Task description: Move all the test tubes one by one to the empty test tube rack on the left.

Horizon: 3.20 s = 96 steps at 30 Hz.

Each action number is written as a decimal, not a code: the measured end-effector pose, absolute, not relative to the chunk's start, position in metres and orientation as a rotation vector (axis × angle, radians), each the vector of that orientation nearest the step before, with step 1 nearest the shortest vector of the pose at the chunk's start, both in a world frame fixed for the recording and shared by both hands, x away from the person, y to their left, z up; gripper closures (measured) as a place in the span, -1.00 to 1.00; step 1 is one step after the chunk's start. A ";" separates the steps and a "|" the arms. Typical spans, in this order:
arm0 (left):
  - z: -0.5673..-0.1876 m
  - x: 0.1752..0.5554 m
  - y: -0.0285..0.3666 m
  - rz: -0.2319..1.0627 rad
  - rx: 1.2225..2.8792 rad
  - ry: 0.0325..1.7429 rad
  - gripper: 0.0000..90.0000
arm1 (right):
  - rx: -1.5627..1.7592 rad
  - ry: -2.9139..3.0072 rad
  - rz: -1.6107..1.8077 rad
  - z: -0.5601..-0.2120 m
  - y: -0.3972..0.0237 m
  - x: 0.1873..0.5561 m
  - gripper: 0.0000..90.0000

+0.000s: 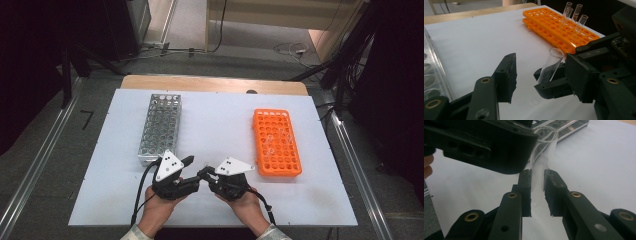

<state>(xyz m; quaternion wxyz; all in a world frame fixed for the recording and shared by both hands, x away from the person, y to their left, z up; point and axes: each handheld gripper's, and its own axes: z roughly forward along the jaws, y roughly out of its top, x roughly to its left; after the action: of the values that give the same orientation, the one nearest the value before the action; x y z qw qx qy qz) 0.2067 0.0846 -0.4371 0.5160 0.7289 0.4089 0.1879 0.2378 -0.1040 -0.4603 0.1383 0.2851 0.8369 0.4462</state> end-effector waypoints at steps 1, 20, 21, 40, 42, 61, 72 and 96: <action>-0.437 0.207 0.084 0.451 1.757 0.975 0.01 | 0.825 2.422 1.290 -0.460 -0.104 0.238 0.63; -0.437 0.208 0.074 0.488 1.798 0.933 0.66 | 0.815 2.432 1.300 -0.460 -0.103 0.236 0.62; -0.437 0.208 0.074 0.491 1.798 0.935 0.66 | 0.815 2.433 1.303 -0.460 -0.103 0.236 0.62; -0.428 0.215 0.093 0.489 1.749 1.002 0.67 | 0.859 2.464 1.321 -0.460 -0.107 0.241 -0.07; -0.427 0.216 0.095 0.495 1.743 1.007 0.67 | 0.859 2.466 1.318 -0.460 -0.108 0.241 -0.09; -0.404 0.221 0.134 0.558 1.629 1.069 0.67 | 0.952 2.466 1.277 -0.464 -0.114 0.247 -0.46; -0.401 0.225 0.147 0.594 1.618 1.096 0.67 | 0.963 2.457 1.279 -0.463 -0.116 0.248 -0.46; -0.408 0.240 0.165 0.684 1.590 1.170 0.67 | 0.968 2.457 1.276 -0.465 -0.115 0.248 -0.45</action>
<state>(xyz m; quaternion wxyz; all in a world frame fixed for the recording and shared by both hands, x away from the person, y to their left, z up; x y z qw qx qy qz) 0.2400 0.1653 -0.4082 0.5025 0.6580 0.4842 0.2831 0.2475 -0.1155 -0.4646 0.1042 0.3283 0.8331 0.4329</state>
